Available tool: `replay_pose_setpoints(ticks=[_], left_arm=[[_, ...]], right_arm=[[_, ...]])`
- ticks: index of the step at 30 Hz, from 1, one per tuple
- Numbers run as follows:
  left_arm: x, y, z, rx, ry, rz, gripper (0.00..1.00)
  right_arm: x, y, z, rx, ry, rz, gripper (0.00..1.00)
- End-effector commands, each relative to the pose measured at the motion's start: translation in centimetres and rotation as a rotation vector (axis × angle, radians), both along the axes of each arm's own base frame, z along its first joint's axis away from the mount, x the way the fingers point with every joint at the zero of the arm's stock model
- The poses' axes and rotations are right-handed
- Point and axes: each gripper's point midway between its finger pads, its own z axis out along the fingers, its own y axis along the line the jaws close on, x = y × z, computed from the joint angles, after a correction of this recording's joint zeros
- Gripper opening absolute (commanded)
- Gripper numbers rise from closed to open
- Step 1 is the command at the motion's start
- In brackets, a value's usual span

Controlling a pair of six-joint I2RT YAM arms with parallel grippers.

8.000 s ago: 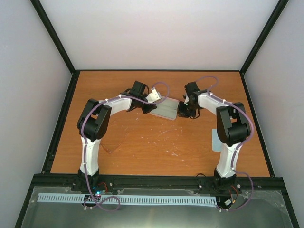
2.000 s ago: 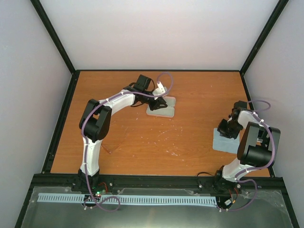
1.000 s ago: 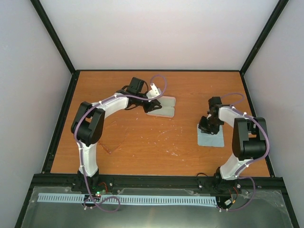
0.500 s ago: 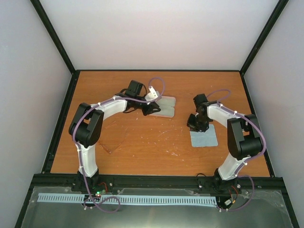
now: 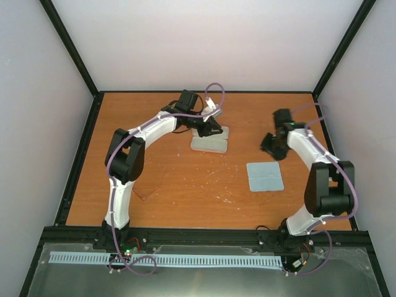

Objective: Organize the sunglasses
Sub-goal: Fold the glasses cleaning cloth at the center of the board.

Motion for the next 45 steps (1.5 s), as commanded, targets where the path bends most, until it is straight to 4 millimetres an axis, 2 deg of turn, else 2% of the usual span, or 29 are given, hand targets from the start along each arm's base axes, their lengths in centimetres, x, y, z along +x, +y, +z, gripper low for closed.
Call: replay_pose_setpoints(ticks=[1,3,6,10,13,18,26,36,45], left_arm=[[-1.6,-2.4,0.4,0.006,0.070,-0.054,0.25],[-1.5,-2.9,-0.1,0.022,0.073,-0.051,0.25],[-1.4,-3.3,-0.7,0.041,0.083,-0.045,0.25],[-1.1,-3.5,-1.1,0.054,0.089,-0.036,0.24],[-1.0,-3.5,-1.8,0.070,0.095,-0.035,0.24],[-1.3,-3.3,-2.6,0.092,0.095,-0.049,0.24],[-1.5,-3.2,-3.4,0.104,0.092,-0.066,0.24],[-1.4,-3.3,-3.6,0.100,0.093,-0.068,0.24],[-1.5,-3.1,-3.8,0.106,0.089,-0.067,0.24]], right_arm=[[-1.3,-8.4,-1.1,-0.082,0.028,-0.096,0.39],[-1.4,-10.5,-2.5,-0.109,0.074,-0.086,0.36],[-0.9,-11.7,-3.9,-0.129,0.100,-0.039,0.37],[1.0,-10.5,-4.7,-0.071,0.037,0.081,0.39],[1.5,-9.9,-5.0,-0.056,0.010,0.168,0.39],[0.3,-9.8,-5.6,-0.068,0.048,0.246,0.39],[-1.1,-9.7,-6.0,-0.071,0.072,0.261,0.40],[-1.2,-8.7,-6.8,-0.070,0.101,0.294,0.41],[-1.5,-7.7,-8.3,-0.150,0.175,0.356,0.36]])
